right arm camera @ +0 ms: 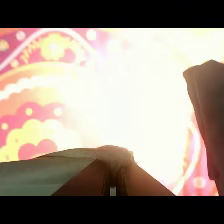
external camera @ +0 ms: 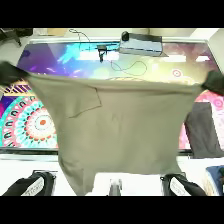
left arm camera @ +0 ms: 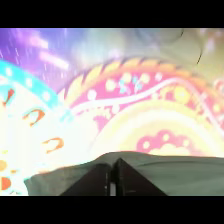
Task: Fold the shirts.
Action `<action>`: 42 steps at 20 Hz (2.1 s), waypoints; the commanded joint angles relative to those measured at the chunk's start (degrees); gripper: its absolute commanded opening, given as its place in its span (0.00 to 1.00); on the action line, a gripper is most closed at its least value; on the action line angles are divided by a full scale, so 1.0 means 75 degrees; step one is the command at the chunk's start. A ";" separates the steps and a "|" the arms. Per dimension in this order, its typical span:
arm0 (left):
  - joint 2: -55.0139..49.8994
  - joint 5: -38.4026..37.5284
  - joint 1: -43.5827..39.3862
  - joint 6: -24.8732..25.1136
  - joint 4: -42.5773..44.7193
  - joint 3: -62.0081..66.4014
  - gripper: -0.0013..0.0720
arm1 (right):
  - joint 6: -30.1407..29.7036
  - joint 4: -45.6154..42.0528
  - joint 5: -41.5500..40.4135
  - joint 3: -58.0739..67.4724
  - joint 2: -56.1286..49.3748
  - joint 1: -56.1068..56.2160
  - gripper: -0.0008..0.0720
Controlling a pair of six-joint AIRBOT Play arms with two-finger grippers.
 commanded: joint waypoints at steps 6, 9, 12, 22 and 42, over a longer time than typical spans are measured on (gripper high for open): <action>-0.2719 0.2990 -0.0516 0.0163 -0.0775 -0.1571 0.07 | 0.0979 -0.0073 -0.3433 -0.0554 -0.2815 0.1099 0.05; -0.2978 0.5059 -0.0833 0.0160 -0.0848 -0.1408 0.07 | 0.1920 -0.0219 -0.5400 -0.0539 -0.2827 0.0985 0.05; -0.3334 0.6414 -0.1037 0.0163 -0.0877 -0.1037 0.07 | 0.1985 -0.0309 -0.6420 -0.0542 -0.2836 0.0781 0.05; -0.4488 0.4296 -0.1311 0.0169 -0.0793 -0.0688 0.07 | 0.1609 -0.0300 -0.4331 -0.0493 -0.3754 0.0697 0.05; -0.3984 -0.0300 -0.0734 0.0160 0.0213 -0.1282 0.68 | 0.0341 -0.1142 -0.0055 -0.0813 -0.3628 0.0455 0.59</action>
